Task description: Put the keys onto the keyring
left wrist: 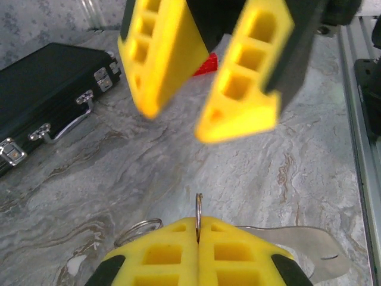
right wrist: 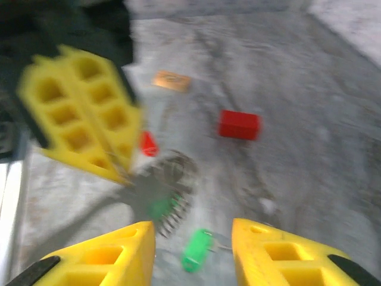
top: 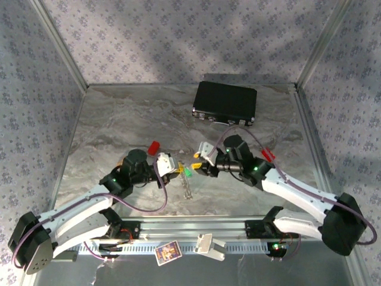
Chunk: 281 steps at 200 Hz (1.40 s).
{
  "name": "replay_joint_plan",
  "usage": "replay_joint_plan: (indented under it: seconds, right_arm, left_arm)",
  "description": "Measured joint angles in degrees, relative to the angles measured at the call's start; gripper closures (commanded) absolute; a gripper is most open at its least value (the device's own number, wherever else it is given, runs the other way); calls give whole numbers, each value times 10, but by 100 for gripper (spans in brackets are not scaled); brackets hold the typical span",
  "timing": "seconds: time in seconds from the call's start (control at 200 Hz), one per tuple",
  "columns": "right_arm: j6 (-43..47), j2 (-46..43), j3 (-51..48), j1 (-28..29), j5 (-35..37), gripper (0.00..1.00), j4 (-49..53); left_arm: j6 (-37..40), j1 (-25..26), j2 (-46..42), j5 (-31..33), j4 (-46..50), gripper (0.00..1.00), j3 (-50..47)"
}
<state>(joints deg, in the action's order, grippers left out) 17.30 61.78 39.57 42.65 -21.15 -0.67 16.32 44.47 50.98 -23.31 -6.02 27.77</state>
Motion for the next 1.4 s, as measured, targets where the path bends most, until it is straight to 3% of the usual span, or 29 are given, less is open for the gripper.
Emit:
replay_joint_plan:
  seconds: [0.145,0.32,0.6,0.979,1.159,1.404]
  right_arm:
    - [-91,7,19,-26,88,59,66]
    - [-223,104,85,-10,150,60,159]
    - [-372,286,188,22,148,59,227]
    - [-491,399,287,64,192,53,278]
    - [-458,412,330,75,204,55,294]
    - [-213,342,288,18,181,60,255]
  left_arm:
    - [-22,0,0,32,85,100,67]
    - [-52,-15,-26,88,143,100,93]
    - [-101,-160,-117,108,209,100,90]
    - [-99,-171,-157,102,229,100,55]
    - [-96,-171,-173,85,226,100,36]
    - [-93,-171,-181,65,224,100,27]
